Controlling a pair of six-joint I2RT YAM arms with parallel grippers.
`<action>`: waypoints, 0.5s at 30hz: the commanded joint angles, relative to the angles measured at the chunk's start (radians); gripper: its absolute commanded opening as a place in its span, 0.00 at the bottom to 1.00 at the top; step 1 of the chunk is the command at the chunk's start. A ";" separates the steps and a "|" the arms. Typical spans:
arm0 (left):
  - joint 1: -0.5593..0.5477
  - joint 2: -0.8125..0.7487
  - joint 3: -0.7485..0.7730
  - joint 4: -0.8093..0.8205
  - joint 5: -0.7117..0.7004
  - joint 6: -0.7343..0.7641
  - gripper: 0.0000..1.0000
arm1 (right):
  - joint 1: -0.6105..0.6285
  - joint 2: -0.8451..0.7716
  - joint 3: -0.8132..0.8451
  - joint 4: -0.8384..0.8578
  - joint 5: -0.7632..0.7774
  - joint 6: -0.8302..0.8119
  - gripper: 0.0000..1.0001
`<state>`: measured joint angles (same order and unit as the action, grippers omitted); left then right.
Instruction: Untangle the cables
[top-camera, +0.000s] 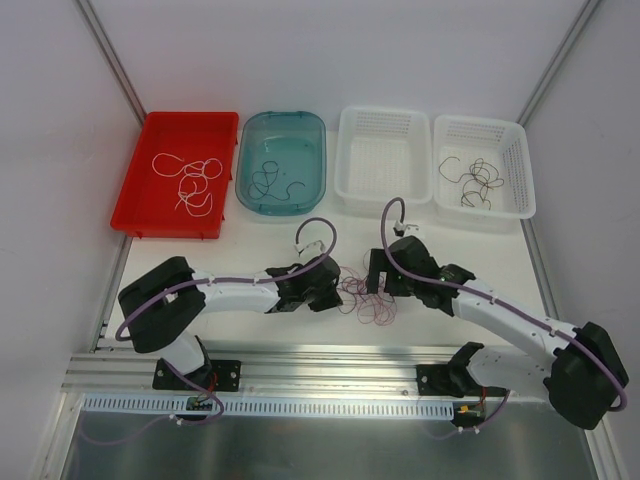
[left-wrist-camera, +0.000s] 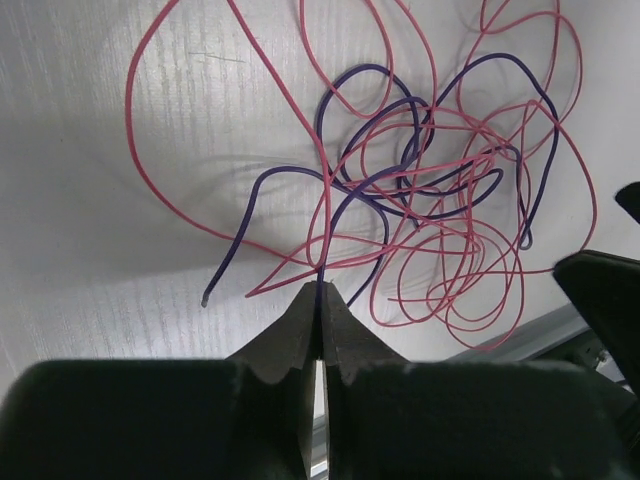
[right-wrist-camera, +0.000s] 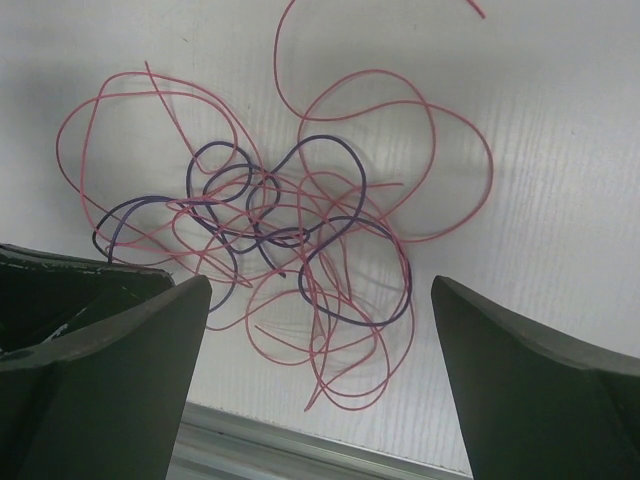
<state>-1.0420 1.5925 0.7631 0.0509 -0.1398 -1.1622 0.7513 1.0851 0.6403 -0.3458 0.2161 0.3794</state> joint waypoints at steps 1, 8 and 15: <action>-0.012 -0.046 0.010 0.038 0.000 0.038 0.00 | 0.000 0.057 0.019 0.073 -0.056 -0.023 0.97; -0.012 -0.187 -0.013 -0.020 0.042 0.173 0.00 | 0.000 0.257 0.093 0.087 -0.061 -0.033 0.97; -0.010 -0.377 0.021 -0.202 -0.041 0.335 0.00 | 0.000 0.367 0.128 0.035 0.035 -0.008 0.98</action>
<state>-1.0420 1.3163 0.7551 -0.0532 -0.1188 -0.9409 0.7513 1.4338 0.7284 -0.2893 0.1905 0.3588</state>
